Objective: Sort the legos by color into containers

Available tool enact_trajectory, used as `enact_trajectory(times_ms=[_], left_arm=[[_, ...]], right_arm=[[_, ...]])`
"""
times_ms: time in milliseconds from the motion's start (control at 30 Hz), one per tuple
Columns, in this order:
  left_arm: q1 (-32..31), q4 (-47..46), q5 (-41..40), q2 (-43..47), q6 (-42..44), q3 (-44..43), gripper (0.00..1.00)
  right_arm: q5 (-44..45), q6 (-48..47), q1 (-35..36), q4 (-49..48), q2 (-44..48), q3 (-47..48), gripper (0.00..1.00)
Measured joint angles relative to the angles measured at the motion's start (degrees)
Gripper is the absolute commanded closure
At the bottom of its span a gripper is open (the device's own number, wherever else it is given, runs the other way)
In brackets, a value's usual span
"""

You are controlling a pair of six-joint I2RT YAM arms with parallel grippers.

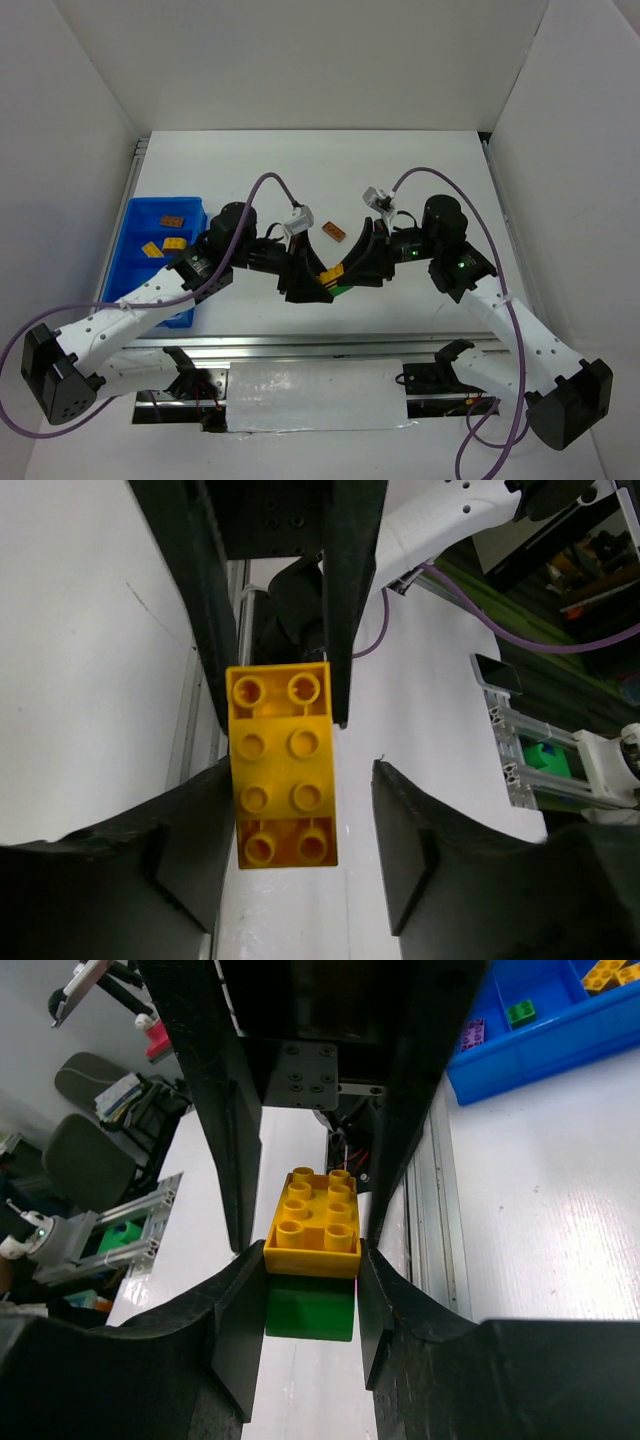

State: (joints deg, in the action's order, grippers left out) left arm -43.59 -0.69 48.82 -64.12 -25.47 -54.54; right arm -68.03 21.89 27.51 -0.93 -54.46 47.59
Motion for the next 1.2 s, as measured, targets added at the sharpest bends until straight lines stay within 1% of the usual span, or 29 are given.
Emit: enact_trajectory(times_ms=[67, 167, 200, 267, 333, 367, 400, 500, 533, 567, 633, 667, 733, 767, 800, 867, 1000, 1100, 1167, 1200], left_arm=[[-0.4, 0.3, -0.7, 0.0, 0.3, -0.6, 0.37], [-0.5, 0.7, -1.3, 0.0, 0.6, -1.1, 0.36], [-0.5, 0.8, -1.5, 0.0, 0.9, -1.2, 0.34], [-0.5, 1.2, -1.7, 0.0, 1.3, -1.4, 0.35], [-0.5, 1.6, -2.0, 0.0, 1.5, -1.6, 0.43], [-0.5, 1.7, -2.2, -0.1, 1.6, -1.7, 0.45], [-0.5, 1.9, -2.3, -0.3, 1.6, -1.7, 0.5], [-0.4, 2.5, -2.8, -0.7, 1.5, -1.8, 0.59], [-0.4, 2.6, -2.9, -0.8, 1.5, -1.8, 0.59], [-0.4, 2.8, -3.0, -0.9, 1.5, -1.8, 0.57], [-0.4, 3.3, -3.1, -1.0, 1.5, -1.8, 0.48], [-0.4, 3.5, -3.1, -1.1, 1.6, -1.8, 0.46], [-0.4, 3.9, -3.1, -1.4, 1.7, -2.1, 0.39], [-0.5, 4.1, -3.0, -1.5, 1.7, -2.2, 0.32], [-0.5, 4.3, -3.0, -1.6, 1.8, -2.4, 0.31], [-0.5, 4.7, -2.9, -1.7, 1.7, -2.6, 0.32], [-0.5, 5.0, -2.9, -1.7, 1.7, -2.6, 0.35], [-0.5, 5.0, -3.2, -1.7, 2.0, -2.6, 0.43], [-0.5, 5.3, -3.6, -1.7, 2.6, -2.6, 0.5], [-0.5, 5.4, -3.7, -1.7, 2.7, -2.6, 0.5]], right_arm=[[0.4, -0.6, 0.4, 0.4, -0.5, 0.1, 1.0], [0.9, -1.4, 1.1, 1.2, -1.2, 0.5, 1.0], [1.0, -1.7, 1.2, 1.6, -1.3, 0.6, 1.0], [1.3, -2.4, 1.3, 2.5, -1.4, 0.9, 1.0], [1.4, -3.1, 1.4, 3.5, -1.7, 1.5, 1.0], [1.3, -3.4, 1.6, 3.7, -1.7, 1.7, 1.0], [1.4, -3.6, 1.6, 3.8, -1.7, 1.7, 1.0], [1.4, -4.7, 1.7, 4.9, -1.7, 1.9, 1.0], [1.5, -5.1, 1.7, 5.3, -1.8, 1.9, 1.0], [1.4, -5.5, 1.7, 5.7, -1.9, 1.9, 1.0], [1.4, -6.0, 1.8, 6.2, -2.1, 2.0, 1.0], [1.4, -6.4, 1.8, 6.6, -2.3, 2.0, 1.0], [1.6, -6.8, 2.1, 7.3, -2.7, 2.2, 1.0], [1.9, -7.0, 2.1, 7.6, -2.8, 2.3, 1.0], [2.2, -7.3, 2.1, 7.8, -3.0, 2.3, 1.0], [2.8, -7.7, 2.1, 8.3, -3.0, 2.3, 1.0], [3.0, -8.3, 2.3, 8.7, -3.0, 2.4, 1.0], [2.8, -8.3, 2.3, 8.7, -3.0, 2.4, 1.0], [2.6, -8.5, 2.4, 8.7, -3.0, 2.4, 1.0], [2.5, -8.6, 2.4, 8.9, -3.0, 2.5, 1.0]])
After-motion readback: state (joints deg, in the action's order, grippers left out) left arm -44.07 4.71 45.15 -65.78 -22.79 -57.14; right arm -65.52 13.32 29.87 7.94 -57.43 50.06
